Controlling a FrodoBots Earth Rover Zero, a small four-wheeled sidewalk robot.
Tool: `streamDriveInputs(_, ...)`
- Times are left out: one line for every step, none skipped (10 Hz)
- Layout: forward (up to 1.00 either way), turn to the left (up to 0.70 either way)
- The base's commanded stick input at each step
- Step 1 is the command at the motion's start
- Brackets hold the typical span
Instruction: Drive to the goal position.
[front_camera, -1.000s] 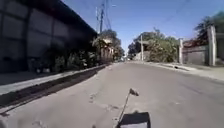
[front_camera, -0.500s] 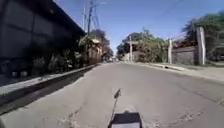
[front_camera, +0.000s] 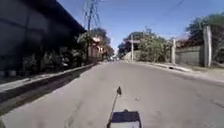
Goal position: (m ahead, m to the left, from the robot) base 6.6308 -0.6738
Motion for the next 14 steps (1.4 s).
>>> streamDriveInputs(1.00, 0.00)
streamDriveInputs(1.00, -0.04)
streamDriveInputs(1.00, -0.21)
streamDriveInputs(1.00, -0.40)
streamDriveInputs(1.00, -0.40)
streamDriveInputs(1.00, -0.39)
streamDriveInputs(1.00, -0.11)
streamDriveInputs(1.00, 0.00)
streamDriveInputs(1.00, 0.00)
streamDriveInputs(1.00, 0.00)
streamDriveInputs(1.00, 0.00)
streamDriveInputs(1.00, 0.00)
streamDriveInputs(1.00, 0.00)
streamDriveInputs(1.00, 0.00)
